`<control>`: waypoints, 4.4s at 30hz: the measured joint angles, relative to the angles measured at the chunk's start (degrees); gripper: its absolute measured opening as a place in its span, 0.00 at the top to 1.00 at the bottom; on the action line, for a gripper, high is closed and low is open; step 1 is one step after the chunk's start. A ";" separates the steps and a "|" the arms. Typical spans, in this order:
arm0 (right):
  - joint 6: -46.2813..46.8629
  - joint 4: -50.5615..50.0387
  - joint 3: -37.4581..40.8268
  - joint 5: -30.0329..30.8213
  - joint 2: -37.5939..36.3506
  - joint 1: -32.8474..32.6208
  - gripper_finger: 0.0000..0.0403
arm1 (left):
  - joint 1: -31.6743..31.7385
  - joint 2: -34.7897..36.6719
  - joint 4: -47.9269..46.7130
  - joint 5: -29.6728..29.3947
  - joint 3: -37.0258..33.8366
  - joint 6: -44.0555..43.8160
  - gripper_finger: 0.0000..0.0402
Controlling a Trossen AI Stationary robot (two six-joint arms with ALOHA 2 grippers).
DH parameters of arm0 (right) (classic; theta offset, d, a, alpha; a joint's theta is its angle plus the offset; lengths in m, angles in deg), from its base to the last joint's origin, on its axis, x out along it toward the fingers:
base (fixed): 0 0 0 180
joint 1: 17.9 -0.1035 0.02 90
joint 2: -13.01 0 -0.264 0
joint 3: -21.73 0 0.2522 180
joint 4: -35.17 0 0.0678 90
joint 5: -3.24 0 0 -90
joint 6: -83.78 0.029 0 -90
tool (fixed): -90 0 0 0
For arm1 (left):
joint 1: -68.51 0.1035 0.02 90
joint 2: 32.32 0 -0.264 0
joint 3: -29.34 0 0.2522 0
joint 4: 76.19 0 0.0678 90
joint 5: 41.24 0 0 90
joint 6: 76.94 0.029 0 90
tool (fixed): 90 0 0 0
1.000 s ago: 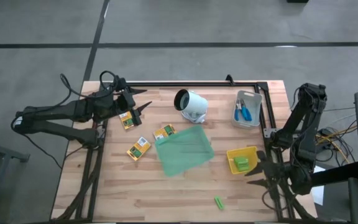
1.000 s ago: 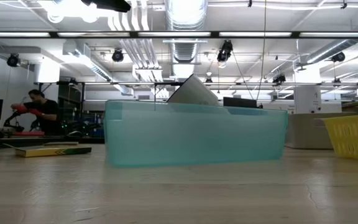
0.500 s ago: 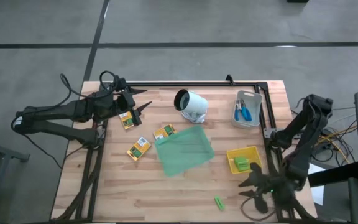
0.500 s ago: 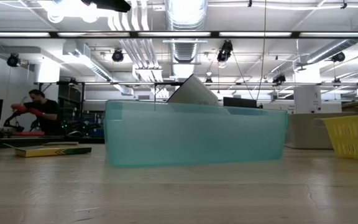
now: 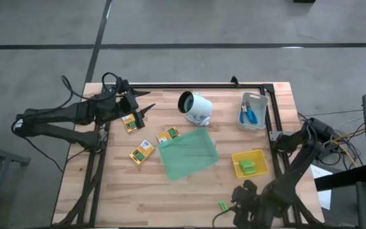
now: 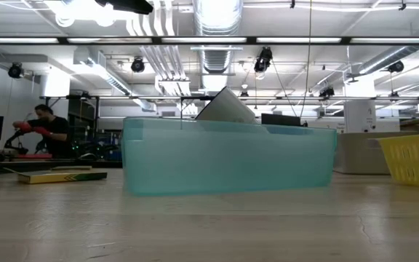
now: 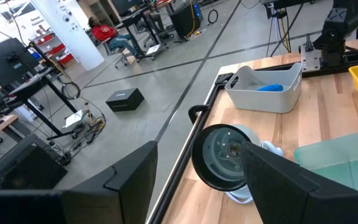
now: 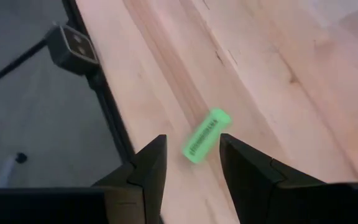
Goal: Pick & Place School Supplies
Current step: Put the green eraser into the yellow bin
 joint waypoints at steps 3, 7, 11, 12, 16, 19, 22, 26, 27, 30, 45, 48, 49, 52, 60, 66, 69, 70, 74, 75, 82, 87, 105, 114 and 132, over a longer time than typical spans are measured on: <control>4.29 -0.05 -1.88 0.07 1.85 1.00 0.63 | 0.00 0.02 -0.02 -0.01 0.00 0.00 0.41; 8.87 -0.21 -2.81 -0.38 3.69 1.99 0.63 | 0.00 0.02 0.00 0.01 0.00 0.00 0.41; 13.51 -0.03 -3.40 -3.54 5.75 2.35 0.63 | 0.00 0.02 -0.02 -0.01 0.00 0.00 0.41; 14.10 -0.02 -3.40 -4.87 6.46 2.51 0.63 | -0.01 0.02 -0.02 -0.01 0.00 0.00 0.41; 14.49 0.29 -3.42 -9.00 9.51 2.64 0.63 | -0.01 0.01 -0.03 0.00 0.00 0.00 0.41; 15.44 0.50 -4.48 -10.64 11.42 2.70 0.63 | -0.01 0.02 -0.04 -0.01 0.00 0.00 0.41; 15.44 0.23 -5.75 -10.80 12.57 2.87 0.63 | -0.01 0.00 -0.04 0.01 0.00 0.00 0.41; 13.85 -1.27 -7.00 -10.88 13.73 3.57 0.63 | -0.01 0.00 -0.04 0.00 0.00 0.00 0.41; 13.50 -1.35 -7.05 -11.02 13.96 3.79 0.63 | -0.01 0.01 -0.03 -0.01 0.00 0.00 0.41; 14.07 -1.33 -6.98 -12.19 14.38 4.54 0.63 | -0.01 0.00 -0.04 0.00 0.00 0.00 0.41; 13.86 -1.27 -6.14 -14.85 15.94 7.20 0.63 | 0.00 0.00 -0.04 0.01 0.00 0.00 0.41; 13.85 -1.23 -6.05 -15.00 16.60 7.19 0.63 | -0.01 0.00 -0.04 0.01 0.00 0.00 0.41; 13.87 -1.24 -6.05 -15.03 16.78 7.19 0.63 | -0.01 0.00 -0.04 -0.01 0.00 0.00 0.41; 13.87 -1.21 -6.05 -15.30 17.16 7.17 0.63 | 0.01 0.02 -0.04 -0.01 0.00 0.00 0.41; 13.87 -1.03 -6.05 -15.37 17.85 7.17 0.64 | -0.01 0.00 -0.04 0.01 0.00 0.00 0.41; 14.11 -1.26 -6.00 -16.10 17.85 7.65 0.70 | -0.01 0.01 -0.03 0.00 0.00 0.00 0.41; 13.71 -1.31 -6.00 -17.50 17.85 8.08 0.73 | 0.01 0.02 -0.04 0.00 0.01 0.00 0.41; 13.40 -1.30 -6.00 -17.70 17.85 8.17 0.74 | -0.01 0.00 -0.03 0.00 0.00 0.00 0.41; 12.51 -1.28 -6.00 -17.86 17.85 8.26 0.78 | 0.00 0.01 -0.04 -0.01 0.00 0.00 0.41; 12.18 -1.28 -6.00 -17.89 17.85 8.26 0.79 | 0.01 0.02 -0.04 0.00 0.00 0.00 0.41; 11.70 -1.25 -6.00 -17.93 17.80 8.26 0.79 | 0.00 0.02 -0.04 -0.01 0.00 0.00 0.41; 9.36 -1.32 -6.52 -18.09 17.63 8.30 0.79 | 0.01 0.02 -0.02 0.01 0.00 0.00 0.41; -4.93 -13.11 -7.12 -4.62 2.48 7.71 0.78 | 0.00 0.02 -0.02 0.00 0.02 0.00 0.41; -14.68 -22.32 -6.16 2.31 -8.01 5.21 0.78 | -0.01 0.00 -0.02 -0.01 0.00 0.00 0.41; -15.81 -27.52 11.35 17.63 -26.05 -10.46 0.77 | -0.01 0.02 -0.02 -0.01 0.00 0.00 0.41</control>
